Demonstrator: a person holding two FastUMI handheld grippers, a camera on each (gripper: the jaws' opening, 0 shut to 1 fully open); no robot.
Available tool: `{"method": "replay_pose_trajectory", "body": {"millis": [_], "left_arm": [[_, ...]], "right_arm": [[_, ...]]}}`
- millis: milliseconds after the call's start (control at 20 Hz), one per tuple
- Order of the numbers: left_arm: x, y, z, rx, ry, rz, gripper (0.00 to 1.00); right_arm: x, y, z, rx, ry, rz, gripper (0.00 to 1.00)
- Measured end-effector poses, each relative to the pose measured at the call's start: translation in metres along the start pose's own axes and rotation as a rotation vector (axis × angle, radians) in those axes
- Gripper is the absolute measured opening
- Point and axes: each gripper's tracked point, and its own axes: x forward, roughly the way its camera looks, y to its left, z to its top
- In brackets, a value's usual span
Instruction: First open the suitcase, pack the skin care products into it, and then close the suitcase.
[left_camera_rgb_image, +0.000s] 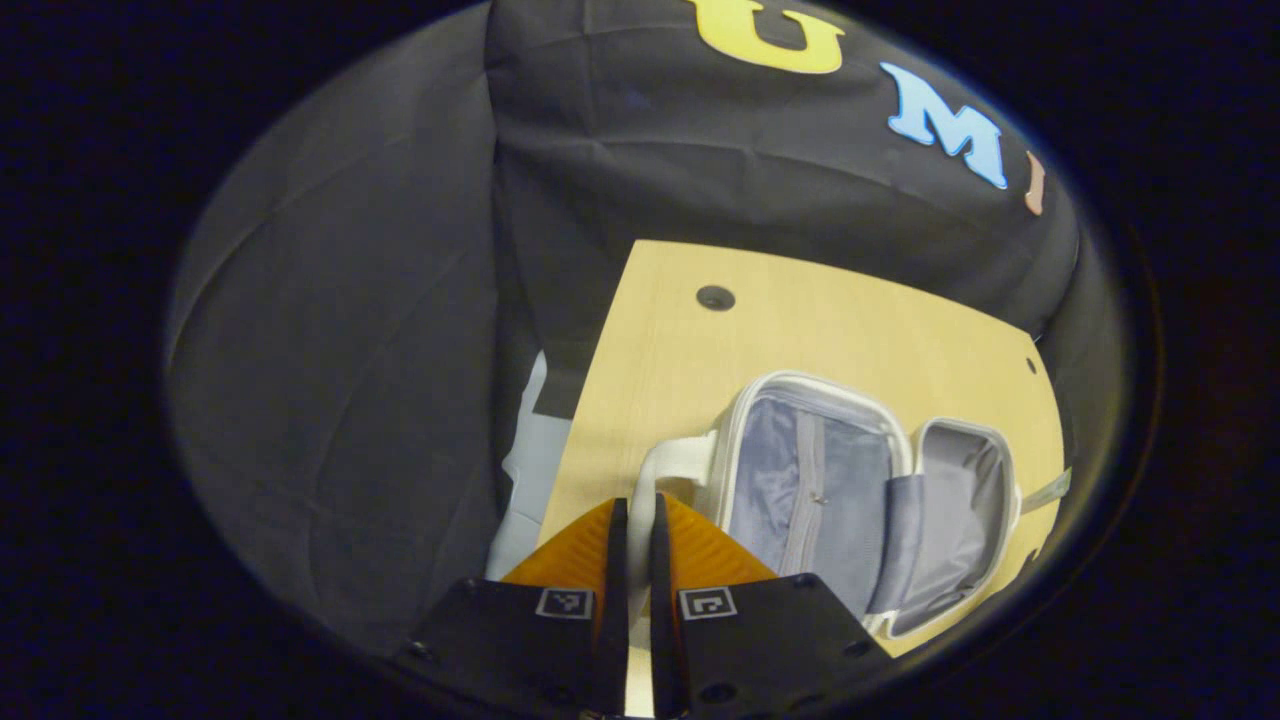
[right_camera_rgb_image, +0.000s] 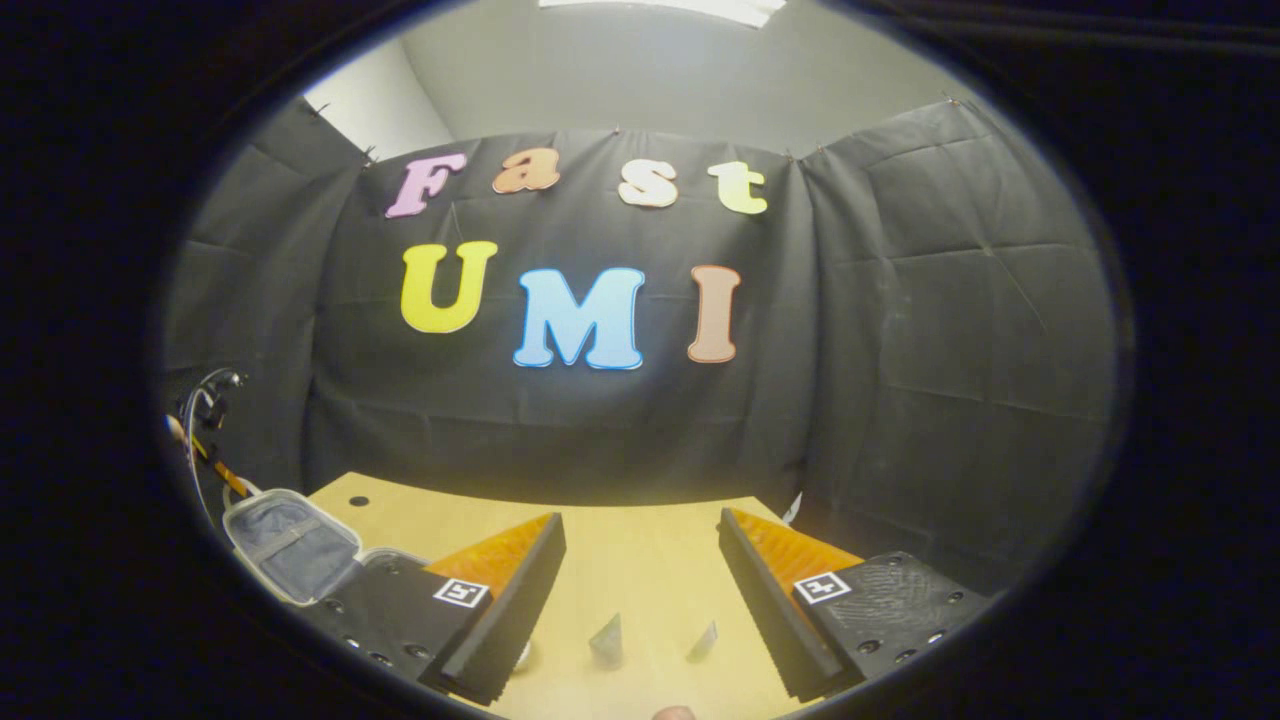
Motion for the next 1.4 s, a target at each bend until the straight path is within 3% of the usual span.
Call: {"method": "replay_pose_trajectory", "body": {"millis": [350, 500, 750, 850, 1050, 1400], "left_arm": [[0.052, 0.024, -0.039, -0.081, 0.044, 0.013, 0.18], [0.054, 0.033, -0.044, -0.073, 0.034, 0.068, 0.21], [0.048, 0.032, -0.039, -0.136, -0.054, 0.123, 0.51], [0.033, 0.031, -0.024, -0.16, -0.138, 0.15, 0.89], [-0.008, 0.015, 0.008, -0.174, -0.325, 0.188, 0.92], [-0.094, -0.087, 0.05, -0.169, -0.621, 0.119, 0.92]], "right_arm": [[0.008, 0.009, -0.008, -0.008, 0.035, 0.014, 0.94], [0.009, 0.011, -0.011, -0.004, 0.043, 0.031, 0.94], [0.008, 0.002, -0.012, -0.001, 0.029, 0.047, 0.94], [0.007, -0.007, -0.012, 0.0, 0.021, 0.044, 0.94], [0.006, -0.028, -0.015, 0.009, 0.007, 0.041, 0.94], [0.012, -0.065, -0.027, 0.029, 0.011, 0.067, 0.94]]}}
